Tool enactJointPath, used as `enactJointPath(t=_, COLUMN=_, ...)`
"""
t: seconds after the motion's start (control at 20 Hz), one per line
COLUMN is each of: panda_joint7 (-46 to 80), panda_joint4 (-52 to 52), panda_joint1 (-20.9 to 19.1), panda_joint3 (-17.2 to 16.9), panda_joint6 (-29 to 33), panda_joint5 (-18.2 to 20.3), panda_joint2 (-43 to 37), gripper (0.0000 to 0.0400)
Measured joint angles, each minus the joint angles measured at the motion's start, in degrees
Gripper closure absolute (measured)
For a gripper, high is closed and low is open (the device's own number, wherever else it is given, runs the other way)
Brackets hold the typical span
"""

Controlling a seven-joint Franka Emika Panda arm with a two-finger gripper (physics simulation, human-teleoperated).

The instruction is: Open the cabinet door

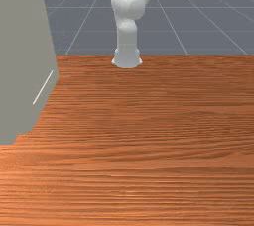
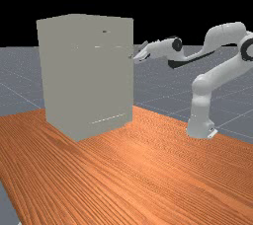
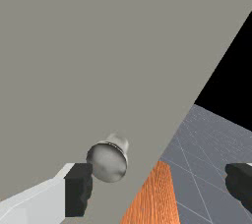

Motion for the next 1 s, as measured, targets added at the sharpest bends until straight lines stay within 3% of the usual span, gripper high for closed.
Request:
enactJointPath(t=0.05, panda_joint7=2.8, panda_joint4=1.3, panda_joint1=-2.7, panda_joint3=2.1, panda_joint6=-0.8, panda_joint5=-4.1, panda_joint2=-0.5, gripper=0.0)
enactJointPath(t=0.1, panda_joint7=4.9, panda_joint4=2.0, panda_joint1=-3.7, panda_joint3=3.5, panda_joint6=-1.1, panda_joint5=-6.6, panda_joint2=-0.9, gripper=0.0012)
enactJointPath(t=0.15, panda_joint7=7.2, panda_joint4=2.9, panda_joint1=-4.7, panda_joint3=4.7, panda_joint6=-1.7, panda_joint5=-8.2, panda_joint2=-0.6, gripper=0.0)
enactJointPath(t=0.3, panda_joint7=11.3, panda_joint4=3.0, panda_joint1=-5.3, panda_joint3=6.6, panda_joint6=-2.5, panda_joint5=-10.3, panda_joint2=-0.2, gripper=0.0073)
enactJointPath(t=0.45, panda_joint7=13.5, panda_joint4=3.0, panda_joint1=-5.0, panda_joint3=6.6, panda_joint6=-2.4, panda_joint5=-11.0, panda_joint2=0.1, gripper=0.0101)
enactJointPath(t=0.55, panda_joint7=14.5, panda_joint4=3.2, panda_joint1=-5.1, panda_joint3=5.8, panda_joint6=-2.3, panda_joint5=-11.2, panda_joint2=-1.1, gripper=0.0047)
enactJointPath(t=0.65, panda_joint7=14.5, panda_joint4=1.0, panda_joint1=-3.5, panda_joint3=5.2, panda_joint6=-1.9, panda_joint5=-11.1, panda_joint2=-4.6, gripper=0.0017)
enactJointPath(t=1.0, panda_joint7=17.0, panda_joint4=-3.1, panda_joint1=0.5, panda_joint3=7.9, panda_joint6=-1.1, panda_joint5=-10.9, panda_joint2=-9.2, gripper=0.0001)
